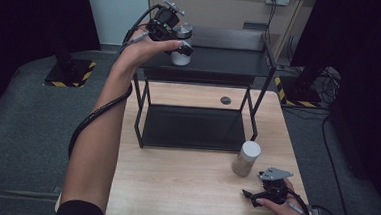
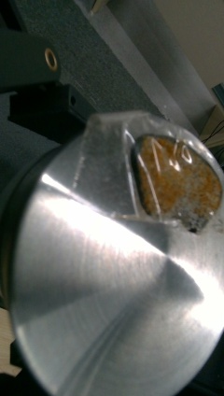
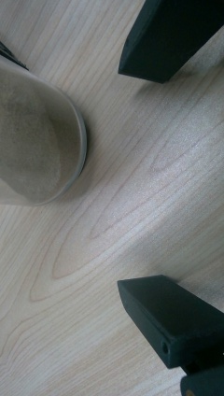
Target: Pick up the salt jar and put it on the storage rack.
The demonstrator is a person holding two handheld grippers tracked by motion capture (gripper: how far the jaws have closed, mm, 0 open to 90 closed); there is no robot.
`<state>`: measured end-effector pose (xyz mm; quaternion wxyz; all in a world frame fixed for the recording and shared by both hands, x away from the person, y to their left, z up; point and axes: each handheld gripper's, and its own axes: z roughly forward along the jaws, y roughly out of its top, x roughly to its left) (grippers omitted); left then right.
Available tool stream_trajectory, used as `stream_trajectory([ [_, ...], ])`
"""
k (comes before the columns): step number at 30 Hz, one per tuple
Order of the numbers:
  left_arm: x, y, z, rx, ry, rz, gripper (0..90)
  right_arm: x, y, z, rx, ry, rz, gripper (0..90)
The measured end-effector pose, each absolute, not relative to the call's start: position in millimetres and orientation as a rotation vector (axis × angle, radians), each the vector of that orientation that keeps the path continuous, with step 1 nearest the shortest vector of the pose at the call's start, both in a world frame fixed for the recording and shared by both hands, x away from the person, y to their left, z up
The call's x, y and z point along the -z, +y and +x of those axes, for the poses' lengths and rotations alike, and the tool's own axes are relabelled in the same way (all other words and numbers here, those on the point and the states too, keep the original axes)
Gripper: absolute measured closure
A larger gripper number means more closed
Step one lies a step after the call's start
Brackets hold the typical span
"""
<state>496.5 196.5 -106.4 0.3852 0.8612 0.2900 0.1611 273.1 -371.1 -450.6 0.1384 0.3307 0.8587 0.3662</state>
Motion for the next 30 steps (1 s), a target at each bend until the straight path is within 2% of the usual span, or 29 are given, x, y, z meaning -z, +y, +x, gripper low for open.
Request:
stream_trajectory([
  [10, 102.9, 198.1, 481.8, -0.447, 0.733, 2.205, 4.8, 450.6, -371.1, 273.1, -1.059, 2.483, 0.956, 1.7],
  [20, 95.5, 207.8, 449.7, -0.507, 0.697, 2.212, 5.0, 450.6, -371.1, 273.1, -1.059, 2.483, 0.957, 1.7],
  [30, 106.6, 213.4, 402.3, -0.554, 0.649, 2.199, 4.9, 450.6, -371.1, 273.1, -1.059, 2.483, 0.956, 1.7],
])
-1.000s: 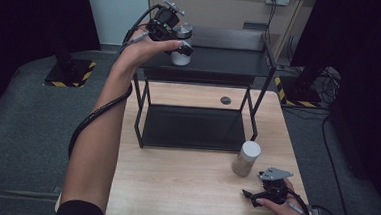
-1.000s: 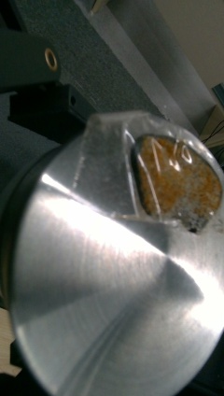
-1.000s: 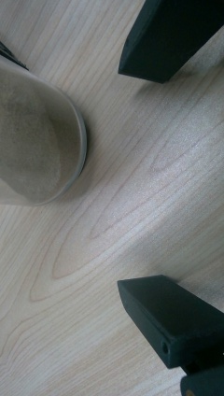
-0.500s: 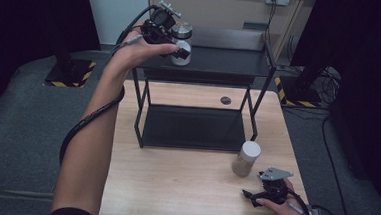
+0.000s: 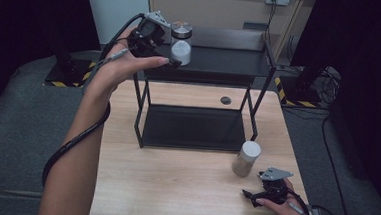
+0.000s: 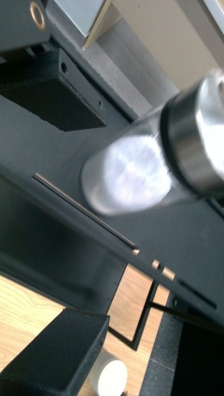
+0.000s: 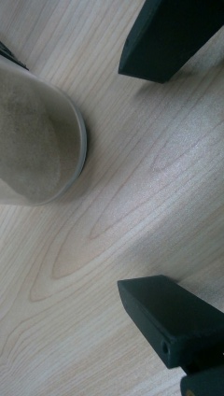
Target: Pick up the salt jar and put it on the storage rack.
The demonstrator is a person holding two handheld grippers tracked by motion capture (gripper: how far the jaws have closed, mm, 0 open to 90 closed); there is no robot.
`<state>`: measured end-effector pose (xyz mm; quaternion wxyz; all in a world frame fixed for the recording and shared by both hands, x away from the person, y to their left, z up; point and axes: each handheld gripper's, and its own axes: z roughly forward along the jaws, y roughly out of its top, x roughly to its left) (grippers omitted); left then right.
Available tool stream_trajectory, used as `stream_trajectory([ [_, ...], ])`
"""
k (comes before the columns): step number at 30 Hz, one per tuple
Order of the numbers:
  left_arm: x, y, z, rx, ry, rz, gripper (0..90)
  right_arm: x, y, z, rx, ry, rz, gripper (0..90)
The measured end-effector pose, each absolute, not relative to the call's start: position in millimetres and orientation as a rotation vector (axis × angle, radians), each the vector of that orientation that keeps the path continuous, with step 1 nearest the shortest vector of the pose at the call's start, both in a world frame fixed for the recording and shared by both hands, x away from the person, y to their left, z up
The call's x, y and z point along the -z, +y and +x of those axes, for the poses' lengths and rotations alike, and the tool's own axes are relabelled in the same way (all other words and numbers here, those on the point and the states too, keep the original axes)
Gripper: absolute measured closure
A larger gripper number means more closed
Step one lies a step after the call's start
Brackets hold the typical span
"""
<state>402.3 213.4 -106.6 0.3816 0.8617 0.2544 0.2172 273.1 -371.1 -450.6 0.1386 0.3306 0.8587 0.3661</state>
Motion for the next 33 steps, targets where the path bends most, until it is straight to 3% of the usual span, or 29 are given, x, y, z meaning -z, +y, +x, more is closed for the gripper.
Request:
stream_trajectory([
  [10, 129.0, 212.8, 380.5, -0.531, 0.598, 2.236, 4.8, 450.6, -371.1, 273.1, -1.059, 2.483, 0.955, 1.7],
  [20, 164.8, 211.8, 373.1, -0.422, 0.493, 2.289, 5.2, 450.5, -371.1, 273.1, -1.058, 2.484, 0.956, 1.7],
  [33, 263.4, 197.7, 359.3, -0.267, 0.460, 2.355, 6.3, 450.5, -371.1, 273.1, -1.058, 2.484, 0.956, 1.7],
])
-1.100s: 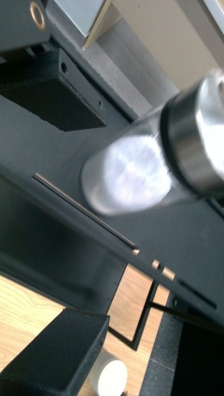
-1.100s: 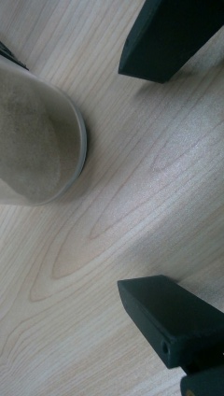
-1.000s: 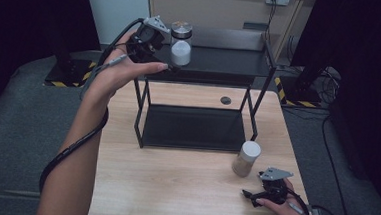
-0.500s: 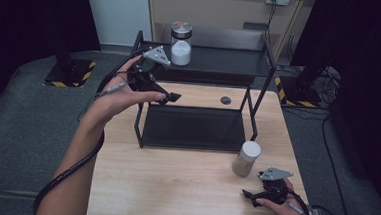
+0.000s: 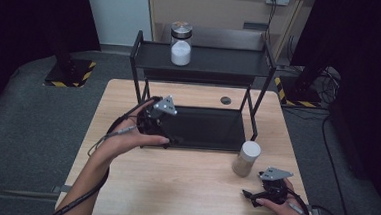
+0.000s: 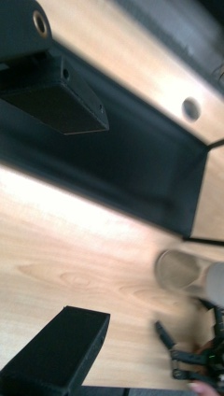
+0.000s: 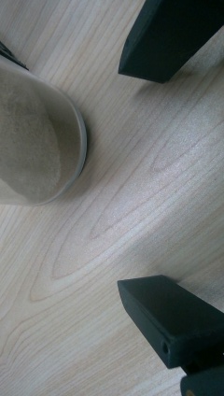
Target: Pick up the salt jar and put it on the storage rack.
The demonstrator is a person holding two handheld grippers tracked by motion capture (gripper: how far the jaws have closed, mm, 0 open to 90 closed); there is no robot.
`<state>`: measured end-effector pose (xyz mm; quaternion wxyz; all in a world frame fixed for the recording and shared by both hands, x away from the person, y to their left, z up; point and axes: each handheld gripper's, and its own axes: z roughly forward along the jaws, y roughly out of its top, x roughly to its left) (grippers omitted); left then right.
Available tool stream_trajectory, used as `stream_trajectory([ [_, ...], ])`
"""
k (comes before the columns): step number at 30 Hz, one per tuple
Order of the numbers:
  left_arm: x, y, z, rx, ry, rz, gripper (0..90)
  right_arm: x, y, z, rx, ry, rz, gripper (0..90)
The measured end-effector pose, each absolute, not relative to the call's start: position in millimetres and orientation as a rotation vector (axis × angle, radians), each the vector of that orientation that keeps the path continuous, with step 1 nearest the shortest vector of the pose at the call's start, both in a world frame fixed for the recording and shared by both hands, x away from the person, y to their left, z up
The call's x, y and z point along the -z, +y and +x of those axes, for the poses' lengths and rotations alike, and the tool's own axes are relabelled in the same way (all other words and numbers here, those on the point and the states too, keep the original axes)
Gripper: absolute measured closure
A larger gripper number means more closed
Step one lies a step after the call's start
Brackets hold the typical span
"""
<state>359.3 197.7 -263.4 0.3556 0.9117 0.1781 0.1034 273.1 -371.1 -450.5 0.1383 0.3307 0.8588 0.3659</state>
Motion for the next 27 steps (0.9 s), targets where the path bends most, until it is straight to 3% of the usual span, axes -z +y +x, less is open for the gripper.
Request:
stream_trajectory([
  [8, 327.2, 189.7, 351.7, -0.191, 0.451, 2.393, 5.5, 450.5, -371.0, 273.1, -1.058, 2.484, 0.957, 1.7],
  [17, 391.9, 200.7, 321.5, -0.250, 0.549, 2.310, 5.8, 450.5, -370.9, 272.6, -1.057, 2.482, 0.959, 1.7],
  [27, 428.1, 212.6, 314.0, -0.232, 0.590, 2.307, 5.0, 450.5, -370.7, 271.7, -1.056, 2.479, 0.962, 1.7],
])
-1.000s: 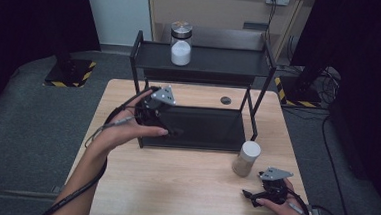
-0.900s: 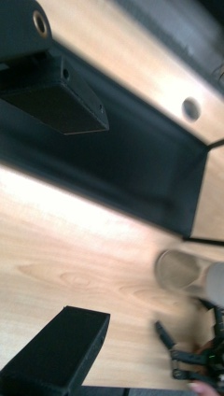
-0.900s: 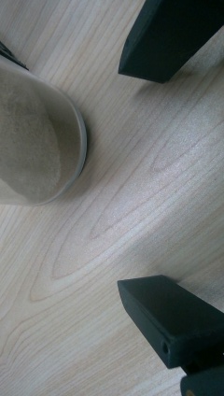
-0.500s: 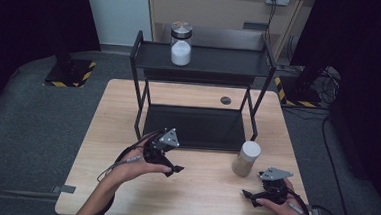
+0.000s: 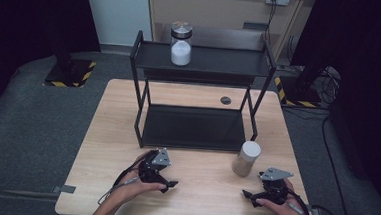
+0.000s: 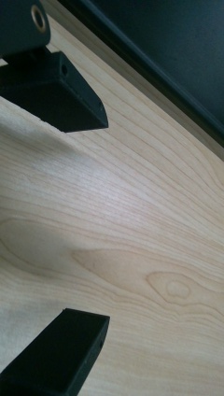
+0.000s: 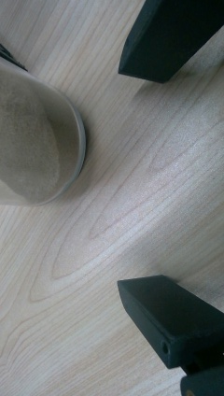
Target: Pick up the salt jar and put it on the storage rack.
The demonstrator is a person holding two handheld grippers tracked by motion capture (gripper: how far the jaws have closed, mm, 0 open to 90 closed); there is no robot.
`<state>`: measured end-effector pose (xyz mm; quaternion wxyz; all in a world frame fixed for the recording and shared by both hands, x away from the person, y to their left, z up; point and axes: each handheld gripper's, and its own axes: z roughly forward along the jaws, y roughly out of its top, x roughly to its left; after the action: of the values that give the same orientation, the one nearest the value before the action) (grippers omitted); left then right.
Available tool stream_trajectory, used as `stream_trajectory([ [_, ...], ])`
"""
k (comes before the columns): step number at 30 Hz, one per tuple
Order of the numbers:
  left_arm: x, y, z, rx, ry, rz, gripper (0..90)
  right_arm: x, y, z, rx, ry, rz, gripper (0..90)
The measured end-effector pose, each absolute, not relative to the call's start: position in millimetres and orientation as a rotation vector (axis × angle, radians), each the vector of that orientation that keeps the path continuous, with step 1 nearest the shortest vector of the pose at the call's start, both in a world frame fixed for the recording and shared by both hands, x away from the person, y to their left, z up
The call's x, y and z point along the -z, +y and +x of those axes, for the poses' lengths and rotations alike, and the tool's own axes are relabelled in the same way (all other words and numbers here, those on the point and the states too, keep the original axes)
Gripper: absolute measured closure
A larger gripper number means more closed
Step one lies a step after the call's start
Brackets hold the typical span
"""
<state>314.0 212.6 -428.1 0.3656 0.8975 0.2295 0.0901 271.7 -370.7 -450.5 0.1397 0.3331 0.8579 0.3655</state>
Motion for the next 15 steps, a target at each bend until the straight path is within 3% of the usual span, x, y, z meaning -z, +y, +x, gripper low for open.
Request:
stream_trajectory([
  [15, 442.6, 217.0, 317.6, -0.234, 0.585, 2.315, 3.3, 450.1, -370.0, 271.0, -1.051, 2.479, 0.964, 1.2],
])
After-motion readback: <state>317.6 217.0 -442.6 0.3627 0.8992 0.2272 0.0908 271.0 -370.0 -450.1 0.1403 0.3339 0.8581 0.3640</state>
